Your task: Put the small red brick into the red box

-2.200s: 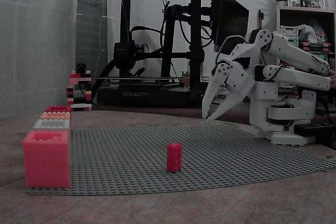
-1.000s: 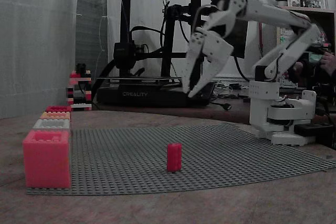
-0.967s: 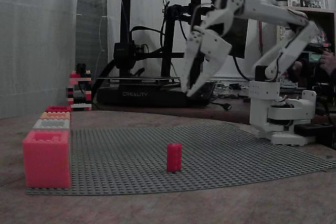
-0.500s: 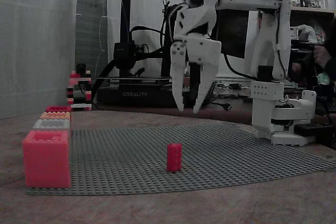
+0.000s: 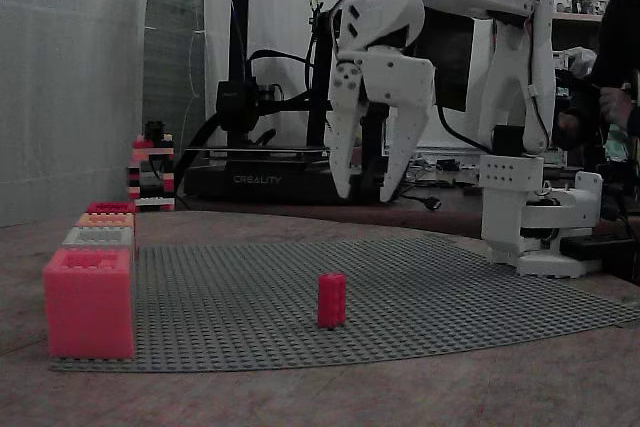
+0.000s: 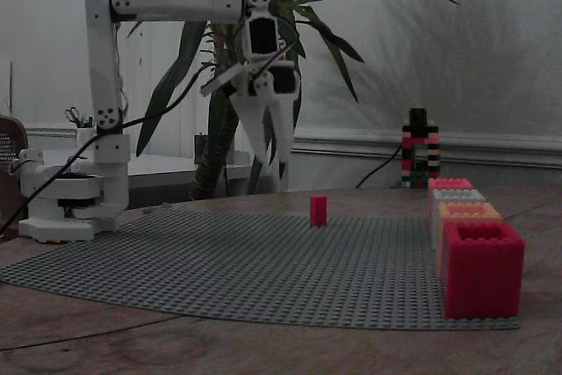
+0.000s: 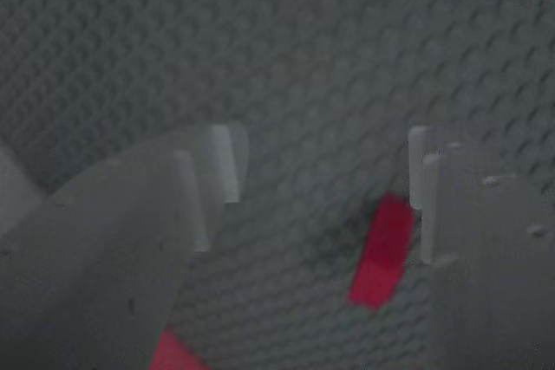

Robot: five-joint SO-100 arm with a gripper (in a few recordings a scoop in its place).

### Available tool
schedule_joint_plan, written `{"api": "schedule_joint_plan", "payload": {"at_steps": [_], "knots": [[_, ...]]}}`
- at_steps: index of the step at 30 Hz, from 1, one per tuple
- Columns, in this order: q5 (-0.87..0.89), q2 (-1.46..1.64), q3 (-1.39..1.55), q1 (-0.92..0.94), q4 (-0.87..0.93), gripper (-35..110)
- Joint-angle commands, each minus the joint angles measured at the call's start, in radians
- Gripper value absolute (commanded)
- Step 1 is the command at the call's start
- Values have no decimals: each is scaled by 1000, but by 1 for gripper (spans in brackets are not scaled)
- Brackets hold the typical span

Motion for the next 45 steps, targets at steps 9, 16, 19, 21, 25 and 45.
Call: {"api": "schedule_joint_plan", "payload": {"at_steps": [9, 16, 19, 21, 25, 45], "knots": [[60, 0, -63, -29, -21, 22], [104, -51, -66, -86, -29, 24], [115, -64, -77, -107, -41, 24], [127, -91, -100, -117, -43, 24], [152, -138, -146, -137, -43, 26], [270, -318, -262, -181, -124, 26]]}}
